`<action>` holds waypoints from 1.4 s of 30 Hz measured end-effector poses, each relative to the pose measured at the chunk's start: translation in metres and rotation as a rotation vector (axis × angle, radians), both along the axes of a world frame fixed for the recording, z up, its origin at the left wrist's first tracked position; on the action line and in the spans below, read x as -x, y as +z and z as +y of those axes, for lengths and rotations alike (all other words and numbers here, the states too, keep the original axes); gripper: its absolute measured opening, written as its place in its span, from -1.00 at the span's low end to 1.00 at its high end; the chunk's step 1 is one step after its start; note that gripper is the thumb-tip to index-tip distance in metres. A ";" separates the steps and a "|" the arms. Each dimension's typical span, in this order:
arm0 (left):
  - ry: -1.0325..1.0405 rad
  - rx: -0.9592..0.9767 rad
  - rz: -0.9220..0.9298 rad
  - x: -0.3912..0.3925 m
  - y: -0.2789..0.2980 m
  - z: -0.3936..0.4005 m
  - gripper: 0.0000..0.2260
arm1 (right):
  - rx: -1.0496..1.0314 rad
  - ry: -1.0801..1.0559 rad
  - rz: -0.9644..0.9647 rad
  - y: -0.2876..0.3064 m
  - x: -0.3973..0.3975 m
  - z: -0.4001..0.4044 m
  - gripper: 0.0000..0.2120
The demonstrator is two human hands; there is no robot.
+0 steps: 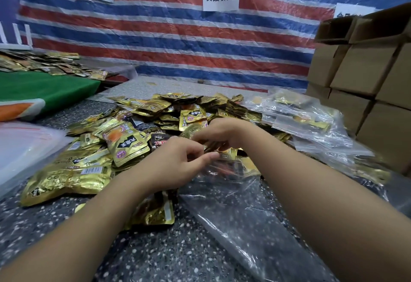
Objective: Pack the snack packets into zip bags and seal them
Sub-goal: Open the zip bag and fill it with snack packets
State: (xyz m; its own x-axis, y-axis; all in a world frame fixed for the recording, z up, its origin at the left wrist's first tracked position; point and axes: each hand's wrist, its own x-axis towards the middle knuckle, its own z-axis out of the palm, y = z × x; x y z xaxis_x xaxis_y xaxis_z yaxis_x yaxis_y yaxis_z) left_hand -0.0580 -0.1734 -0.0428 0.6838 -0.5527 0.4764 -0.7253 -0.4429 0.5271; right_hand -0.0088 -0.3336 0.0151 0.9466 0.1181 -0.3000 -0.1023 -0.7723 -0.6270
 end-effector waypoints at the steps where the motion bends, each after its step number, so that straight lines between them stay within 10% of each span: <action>1: -0.011 0.015 0.000 0.000 -0.001 -0.001 -0.46 | -0.034 -0.038 -0.030 -0.003 0.001 -0.007 -0.77; 11: -0.079 0.232 0.014 0.005 -0.002 -0.011 -0.44 | -1.119 -0.165 -0.261 -0.002 0.070 -0.077 -0.64; 19: -0.089 0.294 0.077 0.011 0.001 -0.014 -0.43 | -0.772 -0.073 -0.526 -0.029 0.111 -0.091 -0.35; 37: -0.070 0.300 0.026 0.023 0.003 -0.022 -0.57 | -0.147 0.288 -0.419 -0.030 0.137 -0.087 -0.68; 42: -0.047 0.329 0.060 0.025 0.008 -0.019 -0.61 | -0.255 0.218 -0.407 -0.032 0.135 -0.083 -0.71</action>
